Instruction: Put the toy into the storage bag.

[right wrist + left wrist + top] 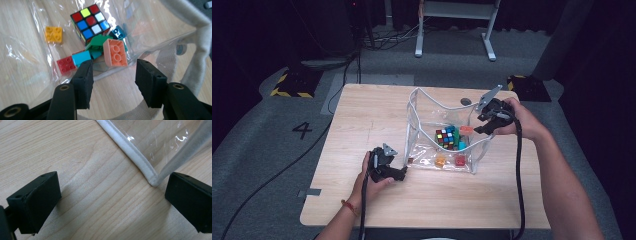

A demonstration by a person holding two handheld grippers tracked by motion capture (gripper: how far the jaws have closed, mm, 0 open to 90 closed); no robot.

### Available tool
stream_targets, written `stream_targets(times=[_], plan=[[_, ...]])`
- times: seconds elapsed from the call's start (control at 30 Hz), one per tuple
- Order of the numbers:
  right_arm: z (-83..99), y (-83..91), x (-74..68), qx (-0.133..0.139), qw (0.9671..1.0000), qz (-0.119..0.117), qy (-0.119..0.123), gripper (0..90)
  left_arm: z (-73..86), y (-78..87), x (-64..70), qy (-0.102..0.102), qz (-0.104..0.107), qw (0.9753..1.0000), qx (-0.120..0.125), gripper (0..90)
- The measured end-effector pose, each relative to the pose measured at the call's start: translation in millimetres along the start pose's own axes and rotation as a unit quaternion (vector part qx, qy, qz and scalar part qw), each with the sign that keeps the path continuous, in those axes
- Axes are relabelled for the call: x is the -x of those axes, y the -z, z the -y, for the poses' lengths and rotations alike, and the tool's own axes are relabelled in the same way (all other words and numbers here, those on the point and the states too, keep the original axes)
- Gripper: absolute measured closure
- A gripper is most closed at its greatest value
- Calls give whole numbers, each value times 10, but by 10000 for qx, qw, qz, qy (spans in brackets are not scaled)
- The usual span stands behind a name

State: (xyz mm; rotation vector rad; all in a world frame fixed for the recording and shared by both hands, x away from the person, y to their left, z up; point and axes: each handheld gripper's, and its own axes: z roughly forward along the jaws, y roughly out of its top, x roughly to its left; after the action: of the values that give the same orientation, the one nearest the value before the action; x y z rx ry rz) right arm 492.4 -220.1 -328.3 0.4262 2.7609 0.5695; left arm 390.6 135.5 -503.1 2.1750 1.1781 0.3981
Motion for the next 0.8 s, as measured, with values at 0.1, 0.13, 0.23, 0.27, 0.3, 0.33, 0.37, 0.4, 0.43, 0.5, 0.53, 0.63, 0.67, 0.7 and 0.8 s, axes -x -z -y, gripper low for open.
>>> stream_targets(times=[0.1, 0.13, 0.23, 0.27, 0.3, 0.33, 0.37, 0.4, 0.43, 0.5, 0.53, 0.63, 0.67, 0.7, 0.8], plan=[[-15, 25, -20, 204, 9997, 122, -50, 461, 0, 0, 0, 1, 1, 10000, 1, 4], [-17, 28, -31, 304, 9994, 153, -68, 448, 0, 0, 0, 2, 1, 10000, 1, 4], [-25, 52, -64, 518, 9981, 294, -134, 400, -2, -2, -4, -29, 2, 10000, 20, 4], [-27, 58, -66, 594, 9976, 344, -126, 399, 0, 1, 1, 6, 0, 10000, -4, 4], [-32, 77, -82, 589, 9973, 408, -185, 391, -1, -1, -1, -6, -1, 10000, 8, 4], [-34, 85, -89, 687, 9964, 444, -205, 374, 0, 0, 0, 1, 1, 10000, -2, 4], [-37, 101, -92, 750, 9960, 457, -191, 365, 0, 0, 0, 2, 0, 10000, -1, 4], [-41, 119, -102, 800, 9953, 507, -221, 348, 0, 0, 0, 2, 0, 10000, 1, 4], [-43, 142, -110, 857, 9945, 556, -210, 322, -2, -2, -3, -26, -1, 10000, 21, 4], [-44, 174, -136, 1049, 9918, 652, -336, 305, -2, -2, -3, -30, 1, 10000, 20, 4], [-44, 191, -138, 1103, 9906, 736, -342, 289, -2, -2, -3, -29, 1, 10000, 21, 4], [-35, 243, -165, 1257, 9859, 926, -604, 262, -2, -2, -3, -28, 1, 10000, 22, 4], [-27, 259, -166, 1351, 9839, 955, -671, 258, -2, -2, -3, -30, -1, 10000, 20, 4], [-17, 279, -168, 1386, 9826, 998, -729, 256, -2, -2, -3, -30, 0, 10000, 19, 4], [12, 325, -169, 1547, 9784, 1075, -853, 245, -2, -2, -3, -29, 2, 10000, 20, 4]])
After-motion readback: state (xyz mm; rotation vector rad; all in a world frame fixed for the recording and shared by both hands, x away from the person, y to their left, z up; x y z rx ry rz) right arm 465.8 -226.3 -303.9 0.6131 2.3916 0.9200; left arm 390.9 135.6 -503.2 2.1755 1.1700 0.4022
